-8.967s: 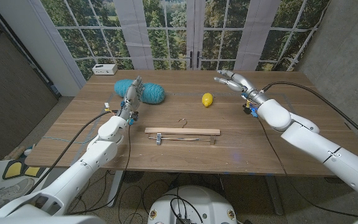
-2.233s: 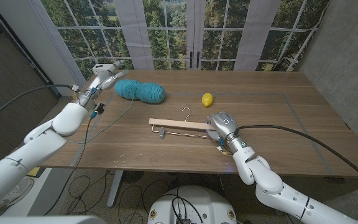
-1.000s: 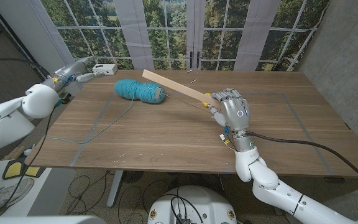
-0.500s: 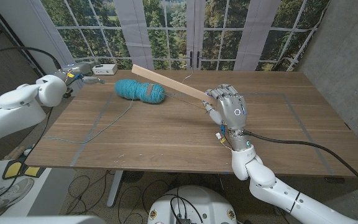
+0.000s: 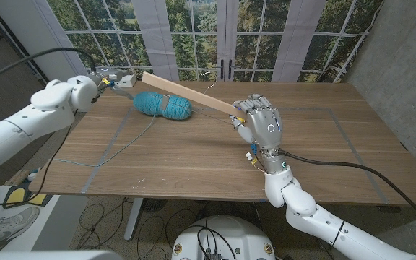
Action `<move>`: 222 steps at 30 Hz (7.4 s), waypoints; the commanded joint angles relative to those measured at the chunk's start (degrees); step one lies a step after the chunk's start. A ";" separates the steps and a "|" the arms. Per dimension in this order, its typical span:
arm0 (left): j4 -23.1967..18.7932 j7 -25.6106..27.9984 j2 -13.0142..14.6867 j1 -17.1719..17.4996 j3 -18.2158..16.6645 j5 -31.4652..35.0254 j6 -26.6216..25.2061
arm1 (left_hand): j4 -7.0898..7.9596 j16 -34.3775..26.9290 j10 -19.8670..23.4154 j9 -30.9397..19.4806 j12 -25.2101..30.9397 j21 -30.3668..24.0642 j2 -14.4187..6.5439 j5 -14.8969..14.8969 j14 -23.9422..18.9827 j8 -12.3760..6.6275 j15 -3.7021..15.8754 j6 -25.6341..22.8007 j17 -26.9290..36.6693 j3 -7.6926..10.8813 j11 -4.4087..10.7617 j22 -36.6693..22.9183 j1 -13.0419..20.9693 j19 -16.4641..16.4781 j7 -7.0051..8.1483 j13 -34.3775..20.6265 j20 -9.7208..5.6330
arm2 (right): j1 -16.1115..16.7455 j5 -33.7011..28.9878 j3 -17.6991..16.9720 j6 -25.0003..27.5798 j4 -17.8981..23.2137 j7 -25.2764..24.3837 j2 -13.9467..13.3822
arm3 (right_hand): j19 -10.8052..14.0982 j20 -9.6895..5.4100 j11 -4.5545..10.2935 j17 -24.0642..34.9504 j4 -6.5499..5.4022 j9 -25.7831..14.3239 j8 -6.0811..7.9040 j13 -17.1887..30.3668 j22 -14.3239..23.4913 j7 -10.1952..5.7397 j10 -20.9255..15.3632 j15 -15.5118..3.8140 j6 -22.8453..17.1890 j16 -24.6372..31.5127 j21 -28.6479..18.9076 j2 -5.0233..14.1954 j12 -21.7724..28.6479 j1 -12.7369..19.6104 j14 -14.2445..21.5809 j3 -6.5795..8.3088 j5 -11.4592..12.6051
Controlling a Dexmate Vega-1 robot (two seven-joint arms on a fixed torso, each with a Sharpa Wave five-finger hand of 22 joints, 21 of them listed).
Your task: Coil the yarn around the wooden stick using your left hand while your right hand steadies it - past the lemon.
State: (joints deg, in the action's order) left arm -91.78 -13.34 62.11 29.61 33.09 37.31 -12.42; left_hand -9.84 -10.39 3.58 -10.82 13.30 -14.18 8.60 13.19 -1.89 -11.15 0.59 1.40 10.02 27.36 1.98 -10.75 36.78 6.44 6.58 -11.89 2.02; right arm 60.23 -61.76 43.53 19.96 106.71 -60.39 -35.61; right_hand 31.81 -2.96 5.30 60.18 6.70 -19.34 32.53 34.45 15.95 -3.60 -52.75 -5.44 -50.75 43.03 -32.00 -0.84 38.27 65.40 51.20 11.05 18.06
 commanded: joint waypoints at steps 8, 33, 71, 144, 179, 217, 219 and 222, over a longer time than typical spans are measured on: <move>12.94 -6.96 -10.06 -13.35 11.53 11.59 8.23 | 0.66 0.05 -3.72 -0.37 -1.01 1.85 2.26 4.10 3.21 0.37 -1.56 4.34 0.23 -4.83 0.73 -0.29 1.16 -3.53 0.89 -0.57 5.57 | -0.57 -0.65 0.50 -1.27 1.20 -0.17 0.68 | -0.17 -1.48 3.69 1.50 -0.09 -0.50 0.55 0.22 -0.16 -4.34 -4.57 -7.70 -5.13 -0.48 -0.97 8.34 -0.64 7.91 2.52 -0.35 0.66; 21.44 -2.65 -13.95 -16.59 21.58 28.32 6.19 | 0.63 -0.14 -4.65 -0.59 -0.82 0.15 1.48 10.47 2.17 -0.03 1.76 6.52 -0.03 -10.59 1.80 -0.25 4.37 2.19 0.49 -0.63 1.11 | -0.09 -2.19 -0.29 -2.04 3.41 0.75 0.55 | -0.52 -1.43 3.58 4.00 -0.21 0.13 0.96 0.28 -0.69 -4.28 -5.16 -7.65 -5.28 -1.61 -2.35 8.37 -1.40 7.81 3.14 -0.85 1.41; 36.52 29.71 -19.56 -19.44 30.83 12.39 3.99 | 6.95 -17.67 44.64 -2.14 14.68 -26.29 -19.88 6.74 -66.93 -17.62 12.88 -45.21 8.38 -7.58 8.30 -10.63 34.83 26.20 -4.22 -5.23 -10.57 | -2.46 -1.59 -0.64 -1.19 1.39 3.83 1.51 | -1.35 -1.69 3.62 6.35 -0.25 1.26 1.30 0.23 -1.81 -4.61 -5.98 -7.69 -5.24 -4.02 -4.32 8.43 -2.64 7.80 4.16 -1.52 2.32; -30.42 43.75 4.27 29.16 -31.12 14.87 -6.53 | 5.31 -20.44 48.91 -1.66 15.67 -35.08 -17.84 4.26 -70.93 -16.75 12.72 -50.92 15.70 -8.77 7.27 -11.20 36.50 25.55 -4.88 -11.57 -11.41 | -8.43 8.21 3.23 -0.50 -12.32 -0.75 5.54 | -3.20 -2.08 3.43 8.67 -0.16 1.47 2.05 1.64 -3.22 -4.44 -6.37 -7.73 -5.05 -7.28 -7.92 8.62 -3.98 8.50 5.06 -2.74 2.68; -34.45 40.55 0.98 28.33 -31.58 21.42 -1.74 | 5.00 -20.63 49.18 -1.65 15.48 -36.59 -17.69 3.86 -71.28 -16.09 12.70 -51.67 17.16 -9.14 7.39 -10.89 36.63 25.10 -4.68 -12.37 -11.72 | -10.55 3.04 3.70 -3.95 -10.90 3.50 7.68 | -4.85 -2.99 3.61 9.35 -0.09 1.53 1.97 2.09 -3.63 -4.64 -6.36 -7.74 -5.10 -7.75 -9.36 8.38 -4.68 8.96 5.18 -3.51 2.62; -23.79 61.27 -7.40 28.33 -31.73 30.75 -19.19 | 4.65 -20.56 50.29 -1.73 15.43 -38.33 -17.54 3.58 -71.71 -15.51 12.67 -52.84 18.70 -9.62 7.17 -10.27 36.73 24.45 -4.71 -13.24 -11.79 | -0.33 2.85 -1.70 2.98 -2.73 4.30 -1.81 | -5.32 -4.16 3.93 9.46 -0.60 0.33 2.21 3.15 -3.85 -5.17 -6.18 -7.77 -4.76 -8.04 -10.87 8.71 -4.91 8.81 4.73 -4.30 2.32; -26.09 58.81 -6.15 30.66 -33.81 27.74 -17.77 | 4.63 -20.56 50.27 -1.73 15.41 -38.40 -17.54 3.56 -71.75 -15.47 12.67 -52.82 18.76 -9.63 7.09 -10.25 36.75 24.46 -4.73 -13.26 -11.81 | -0.42 3.21 -2.04 4.32 -3.58 4.53 -1.06 | -5.39 -4.14 3.88 9.47 -0.60 0.37 2.21 3.22 -3.86 -5.15 -6.17 -7.78 -4.86 -8.03 -10.94 8.70 -4.91 8.84 4.75 -4.35 2.31; -26.56 59.90 -6.31 31.08 -33.57 27.70 -18.00 | 4.59 -20.56 50.30 -1.74 15.39 -38.55 -17.55 3.53 -71.82 -15.43 12.66 -52.91 18.86 -9.65 7.06 -10.20 36.78 24.45 -4.83 -13.32 -11.81 | -0.88 4.46 -2.55 5.28 -4.64 4.45 -0.02 | -5.42 -4.16 3.83 9.48 -0.59 0.37 2.19 3.05 -3.88 -5.12 -6.26 -7.78 -4.90 -8.04 -11.06 8.70 -5.04 8.88 4.74 -4.39 2.30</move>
State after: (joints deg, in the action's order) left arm -116.11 41.43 56.23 58.66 0.52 70.37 -29.09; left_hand -5.82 -30.79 50.68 -12.40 28.20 -52.36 3.11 16.84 -57.29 -26.54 -1.74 -48.30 24.17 17.24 6.43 -20.98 61.86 30.98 2.37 -24.94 -2.97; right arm 58.94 -58.45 42.10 21.67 104.83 -58.61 -36.68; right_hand 26.60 -2.65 6.27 69.39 6.42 -18.78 34.34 37.33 11.98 -3.82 -56.30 -7.70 -50.56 35.03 -42.68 -0.98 33.38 65.55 55.67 6.45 20.33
